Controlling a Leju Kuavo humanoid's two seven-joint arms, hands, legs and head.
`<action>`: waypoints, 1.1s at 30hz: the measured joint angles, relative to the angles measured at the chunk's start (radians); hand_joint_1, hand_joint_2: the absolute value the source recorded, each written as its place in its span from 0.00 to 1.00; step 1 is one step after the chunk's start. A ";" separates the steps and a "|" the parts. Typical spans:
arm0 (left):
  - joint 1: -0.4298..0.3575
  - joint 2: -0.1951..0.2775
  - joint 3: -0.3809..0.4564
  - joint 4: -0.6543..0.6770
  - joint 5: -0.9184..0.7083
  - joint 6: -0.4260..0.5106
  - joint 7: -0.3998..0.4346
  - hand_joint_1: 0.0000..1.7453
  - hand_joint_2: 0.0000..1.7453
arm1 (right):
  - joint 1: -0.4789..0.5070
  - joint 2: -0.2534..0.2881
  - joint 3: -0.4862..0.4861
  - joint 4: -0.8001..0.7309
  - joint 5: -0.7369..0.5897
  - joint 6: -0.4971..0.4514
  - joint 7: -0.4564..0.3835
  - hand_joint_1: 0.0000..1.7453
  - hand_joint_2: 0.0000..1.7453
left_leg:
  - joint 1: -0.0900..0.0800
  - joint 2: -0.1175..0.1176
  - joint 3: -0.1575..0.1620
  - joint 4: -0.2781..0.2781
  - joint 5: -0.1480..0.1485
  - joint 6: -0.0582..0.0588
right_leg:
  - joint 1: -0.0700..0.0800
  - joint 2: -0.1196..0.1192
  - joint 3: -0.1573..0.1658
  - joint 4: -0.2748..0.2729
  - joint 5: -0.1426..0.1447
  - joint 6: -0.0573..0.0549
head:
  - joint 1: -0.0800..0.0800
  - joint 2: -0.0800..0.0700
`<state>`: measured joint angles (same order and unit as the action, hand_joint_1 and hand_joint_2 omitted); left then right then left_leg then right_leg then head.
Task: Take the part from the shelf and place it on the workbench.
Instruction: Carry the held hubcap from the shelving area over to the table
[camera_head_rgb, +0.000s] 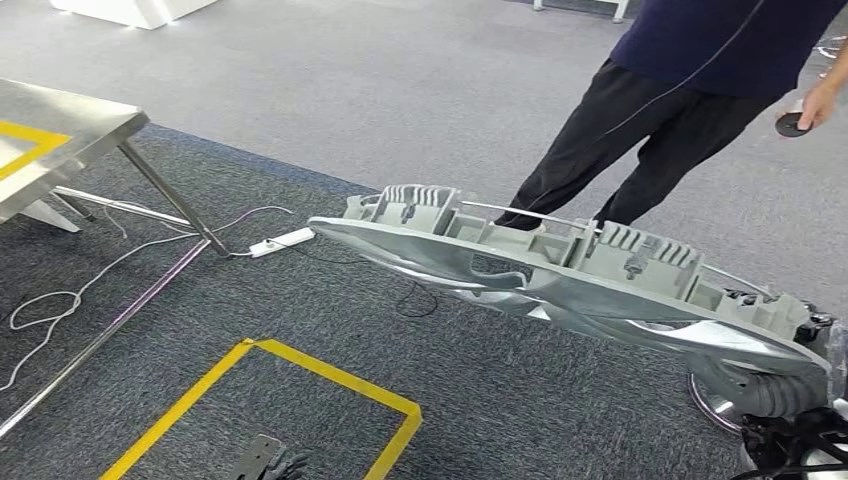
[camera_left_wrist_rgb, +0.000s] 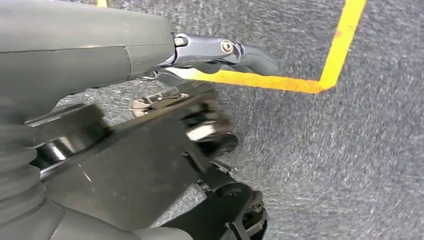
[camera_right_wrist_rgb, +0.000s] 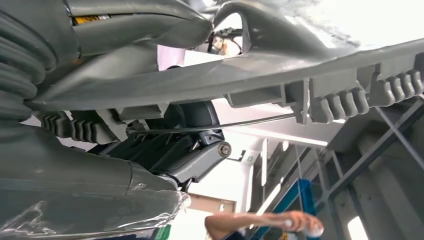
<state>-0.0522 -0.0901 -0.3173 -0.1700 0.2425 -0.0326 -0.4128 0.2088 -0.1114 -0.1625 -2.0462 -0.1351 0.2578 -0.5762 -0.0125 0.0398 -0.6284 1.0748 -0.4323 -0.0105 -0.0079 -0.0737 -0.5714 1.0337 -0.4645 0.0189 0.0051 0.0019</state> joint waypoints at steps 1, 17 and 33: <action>-0.001 0.002 0.000 0.000 0.000 0.003 0.002 0.00 1.00 | 0.000 0.000 0.000 0.000 0.000 -0.001 0.000 1.00 1.00 | -0.004 0.018 0.024 -0.049 0.012 0.006 | 0.003 -0.009 0.001 0.000 -0.002 0.003 | 0.000 0.000; 0.007 0.011 0.000 0.000 0.013 -0.006 0.011 0.00 1.00 | 0.015 0.000 0.001 0.002 0.000 0.001 -0.013 1.00 1.00 | 0.010 -0.148 0.033 -0.077 0.021 0.017 | -0.016 0.148 -0.008 0.007 0.001 0.042 | 0.016 0.000; -0.004 0.012 0.000 0.000 0.011 -0.003 0.000 0.00 1.00 | 0.012 0.000 0.001 0.002 0.002 0.001 -0.008 1.00 1.00 | -0.016 0.023 0.024 -0.074 0.018 0.019 | 0.009 -0.018 0.007 0.001 -0.012 0.009 | 0.002 0.000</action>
<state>-0.0558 -0.0780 -0.3174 -0.1700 0.2535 -0.0356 -0.4133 0.2204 -0.1110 -0.1614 -2.0443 -0.1332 0.2590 -0.5845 -0.0281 0.0630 -0.6043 1.0007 -0.4139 0.0089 0.0010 -0.0916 -0.5642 1.0346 -0.4760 0.0276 0.0070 0.0019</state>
